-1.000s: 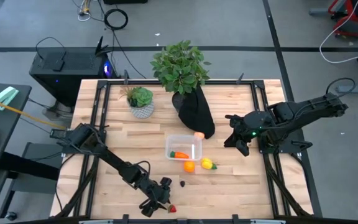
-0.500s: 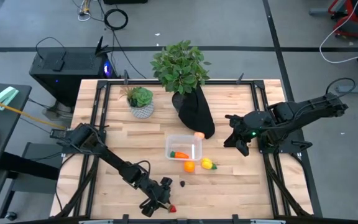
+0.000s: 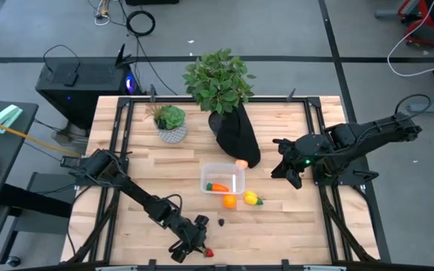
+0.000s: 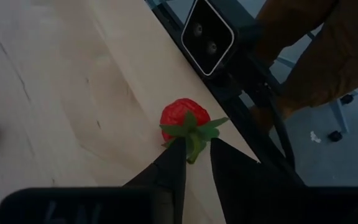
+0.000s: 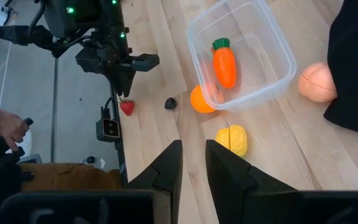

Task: Pick and placing Produce into tupperware
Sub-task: Put the red strawberry into the transparent bin

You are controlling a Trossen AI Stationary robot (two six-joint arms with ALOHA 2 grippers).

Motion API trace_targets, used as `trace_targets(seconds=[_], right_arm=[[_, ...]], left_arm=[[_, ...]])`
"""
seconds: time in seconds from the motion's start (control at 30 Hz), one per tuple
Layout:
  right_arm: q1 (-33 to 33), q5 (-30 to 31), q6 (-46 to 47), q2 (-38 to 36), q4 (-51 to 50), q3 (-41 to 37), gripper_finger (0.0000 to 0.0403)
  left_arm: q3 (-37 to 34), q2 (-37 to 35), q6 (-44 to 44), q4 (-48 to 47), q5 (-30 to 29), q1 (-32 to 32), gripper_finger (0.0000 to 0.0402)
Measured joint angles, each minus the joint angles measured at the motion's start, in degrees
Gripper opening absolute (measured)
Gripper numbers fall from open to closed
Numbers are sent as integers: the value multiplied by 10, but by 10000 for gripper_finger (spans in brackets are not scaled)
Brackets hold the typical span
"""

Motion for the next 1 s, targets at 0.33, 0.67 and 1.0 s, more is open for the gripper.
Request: trace_targets(seconds=[0.33, 0.67, 1.0], right_arm=[[0, 0, 0, 0, 0, 0, 78], [0, 0, 0, 0, 0, 0, 78], [0, 0, -1, 0, 0, 0, 78]], left_arm=[[0, 0, -2, -13, 2, 0, 11], [0, -7, -62, -35, 1, 8, 2], [28, -57, -45, -40, -8, 42, 1]])
